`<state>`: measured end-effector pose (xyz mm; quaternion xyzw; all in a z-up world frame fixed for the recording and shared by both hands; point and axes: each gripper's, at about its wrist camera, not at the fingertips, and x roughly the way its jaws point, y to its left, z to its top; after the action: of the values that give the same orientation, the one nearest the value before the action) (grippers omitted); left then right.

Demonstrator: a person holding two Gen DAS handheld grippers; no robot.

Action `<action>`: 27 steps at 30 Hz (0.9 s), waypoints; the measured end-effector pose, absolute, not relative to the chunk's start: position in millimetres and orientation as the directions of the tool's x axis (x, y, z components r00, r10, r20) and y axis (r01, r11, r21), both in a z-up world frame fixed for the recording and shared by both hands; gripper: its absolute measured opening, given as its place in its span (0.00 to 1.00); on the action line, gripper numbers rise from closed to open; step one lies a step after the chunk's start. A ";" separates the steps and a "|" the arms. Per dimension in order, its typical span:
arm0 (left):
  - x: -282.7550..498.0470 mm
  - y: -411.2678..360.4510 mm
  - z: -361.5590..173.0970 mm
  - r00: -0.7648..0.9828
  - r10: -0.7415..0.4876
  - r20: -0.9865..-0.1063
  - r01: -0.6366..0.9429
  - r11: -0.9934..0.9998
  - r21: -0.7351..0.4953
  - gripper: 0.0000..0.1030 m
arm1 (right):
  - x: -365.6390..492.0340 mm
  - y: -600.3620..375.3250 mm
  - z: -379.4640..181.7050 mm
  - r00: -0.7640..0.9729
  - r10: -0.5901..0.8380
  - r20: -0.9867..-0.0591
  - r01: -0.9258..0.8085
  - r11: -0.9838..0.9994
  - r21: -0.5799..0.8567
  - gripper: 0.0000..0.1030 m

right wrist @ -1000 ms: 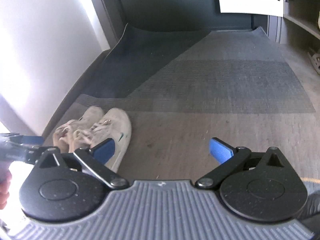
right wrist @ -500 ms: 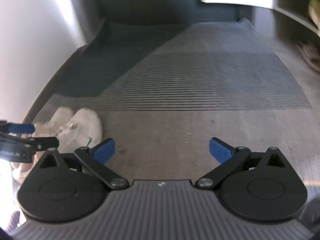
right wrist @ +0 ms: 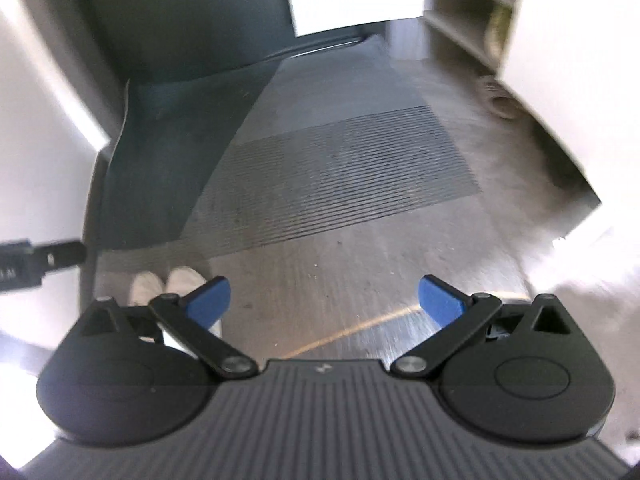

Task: Organize scattered shoes

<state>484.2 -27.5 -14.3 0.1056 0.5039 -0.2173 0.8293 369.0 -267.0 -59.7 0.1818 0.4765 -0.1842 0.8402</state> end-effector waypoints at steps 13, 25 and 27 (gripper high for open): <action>571.9 -110.8 170.8 0.315 -0.300 -0.900 0.636 0.771 -0.034 0.95 | 349.9 -313.3 192.0 0.451 -0.382 -0.807 0.819 0.537 0.203 1.00; 625.9 -324.3 240.1 0.271 -0.350 -0.897 0.910 0.397 0.120 0.95 | 356.1 -455.5 154.1 0.237 -0.448 -0.862 0.968 0.179 0.173 1.00; 628.1 -365.1 242.5 0.232 -0.347 -0.909 0.940 0.321 0.117 0.95 | 358.8 -484.9 147.3 0.166 -0.452 -0.877 0.986 0.061 0.156 1.00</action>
<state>628.1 -365.1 242.5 0.3570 0.4147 -0.4604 0.6990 358.8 -484.9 147.3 0.4033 0.3313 -0.5541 0.6485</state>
